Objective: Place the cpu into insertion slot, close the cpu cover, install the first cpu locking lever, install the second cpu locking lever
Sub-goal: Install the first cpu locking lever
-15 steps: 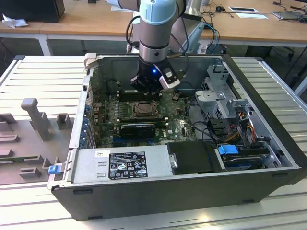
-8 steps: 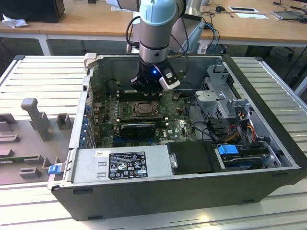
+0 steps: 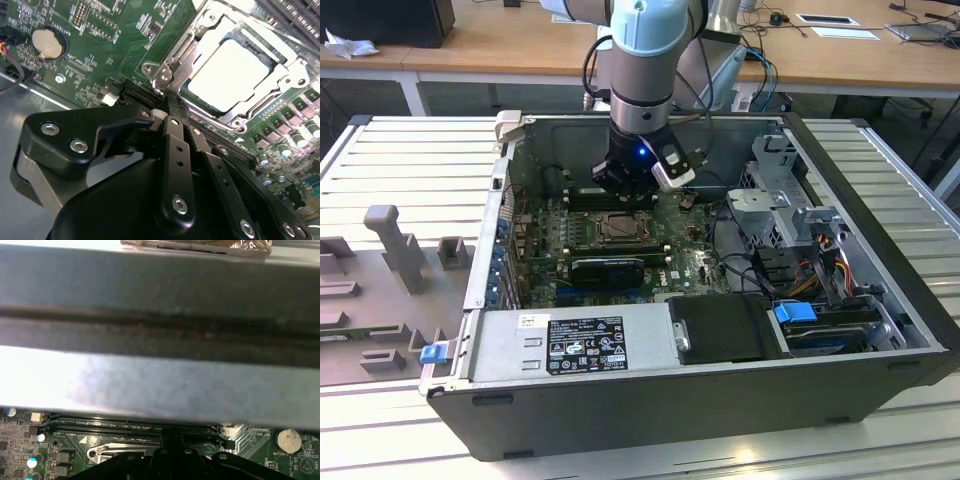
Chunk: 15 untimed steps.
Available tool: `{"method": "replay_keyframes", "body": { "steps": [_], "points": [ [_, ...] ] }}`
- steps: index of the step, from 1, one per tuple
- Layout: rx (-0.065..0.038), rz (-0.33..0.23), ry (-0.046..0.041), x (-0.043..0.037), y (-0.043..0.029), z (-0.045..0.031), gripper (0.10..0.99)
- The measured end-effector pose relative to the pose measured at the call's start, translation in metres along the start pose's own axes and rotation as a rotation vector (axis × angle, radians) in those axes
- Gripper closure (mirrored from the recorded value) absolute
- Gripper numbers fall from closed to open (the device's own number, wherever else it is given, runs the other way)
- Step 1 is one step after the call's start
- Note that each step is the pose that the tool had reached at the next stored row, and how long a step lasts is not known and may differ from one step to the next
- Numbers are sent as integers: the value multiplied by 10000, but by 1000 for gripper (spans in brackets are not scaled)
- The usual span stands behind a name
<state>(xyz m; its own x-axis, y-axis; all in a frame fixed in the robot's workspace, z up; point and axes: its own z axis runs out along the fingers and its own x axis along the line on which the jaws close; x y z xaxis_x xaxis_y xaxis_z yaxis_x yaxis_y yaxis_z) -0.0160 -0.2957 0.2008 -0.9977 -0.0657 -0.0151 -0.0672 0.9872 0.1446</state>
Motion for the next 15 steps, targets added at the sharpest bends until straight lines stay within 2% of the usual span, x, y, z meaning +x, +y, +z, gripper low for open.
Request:
{"method": "replay_keyframes", "body": {
  "steps": [3, 8, 15],
  "points": [
    [-4, 1, -4, 0, 2, -15, 980],
    [25, 1, 0, -1, 11, -90, 980],
    [27, 2, 1, 4, -55, -100, 980]
  ]
}}
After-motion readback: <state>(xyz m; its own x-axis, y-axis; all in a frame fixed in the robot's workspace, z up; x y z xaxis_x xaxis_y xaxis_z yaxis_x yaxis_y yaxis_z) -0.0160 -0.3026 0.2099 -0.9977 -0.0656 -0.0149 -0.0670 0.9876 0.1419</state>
